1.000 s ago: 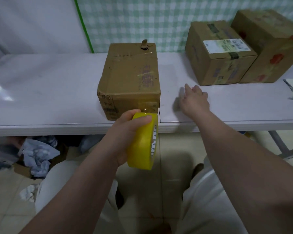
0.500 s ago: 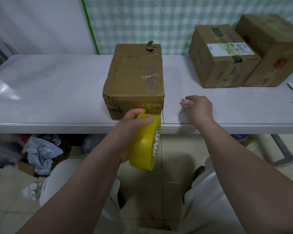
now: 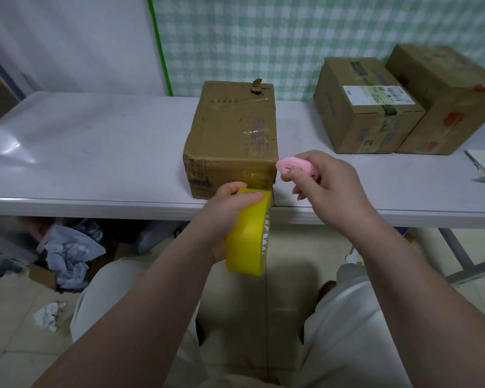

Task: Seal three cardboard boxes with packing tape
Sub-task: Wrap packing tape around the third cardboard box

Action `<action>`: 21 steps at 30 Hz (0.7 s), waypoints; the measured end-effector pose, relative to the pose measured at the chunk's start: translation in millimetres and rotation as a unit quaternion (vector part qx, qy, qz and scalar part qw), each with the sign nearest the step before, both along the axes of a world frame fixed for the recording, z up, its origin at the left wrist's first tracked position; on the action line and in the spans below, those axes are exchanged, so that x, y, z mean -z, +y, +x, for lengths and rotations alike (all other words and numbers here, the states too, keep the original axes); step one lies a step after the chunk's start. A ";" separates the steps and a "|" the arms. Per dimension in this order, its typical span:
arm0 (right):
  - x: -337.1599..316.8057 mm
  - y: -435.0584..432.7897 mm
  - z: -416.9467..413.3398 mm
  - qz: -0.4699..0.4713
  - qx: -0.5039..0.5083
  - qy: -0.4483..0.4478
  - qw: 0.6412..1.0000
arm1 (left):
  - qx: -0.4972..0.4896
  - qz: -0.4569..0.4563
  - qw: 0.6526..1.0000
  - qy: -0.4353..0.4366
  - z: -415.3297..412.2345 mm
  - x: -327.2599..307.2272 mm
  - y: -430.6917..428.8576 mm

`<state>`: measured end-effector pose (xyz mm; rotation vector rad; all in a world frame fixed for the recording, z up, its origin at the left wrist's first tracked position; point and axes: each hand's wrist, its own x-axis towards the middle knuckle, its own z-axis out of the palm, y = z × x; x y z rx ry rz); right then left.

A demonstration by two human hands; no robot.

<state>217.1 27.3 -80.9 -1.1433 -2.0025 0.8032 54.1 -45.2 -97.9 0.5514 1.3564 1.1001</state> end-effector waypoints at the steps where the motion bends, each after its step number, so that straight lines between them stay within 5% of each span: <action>1: -1.8 -2.5 -2.3 0.035 -0.016 -0.039 0.999 | 0.000 0.002 1.000 -0.003 0.4 -0.3 0.0; 12: -10.3 -0.5 -30.5 0.145 -0.110 -0.260 0.948 | 0.008 0.004 1.000 -0.003 -1.4 1.5 -1.4; 21: -17.2 1.2 -36.3 0.202 -0.127 -0.326 0.915 | 0.027 0.010 1.000 0.005 -8.0 5.6 0.1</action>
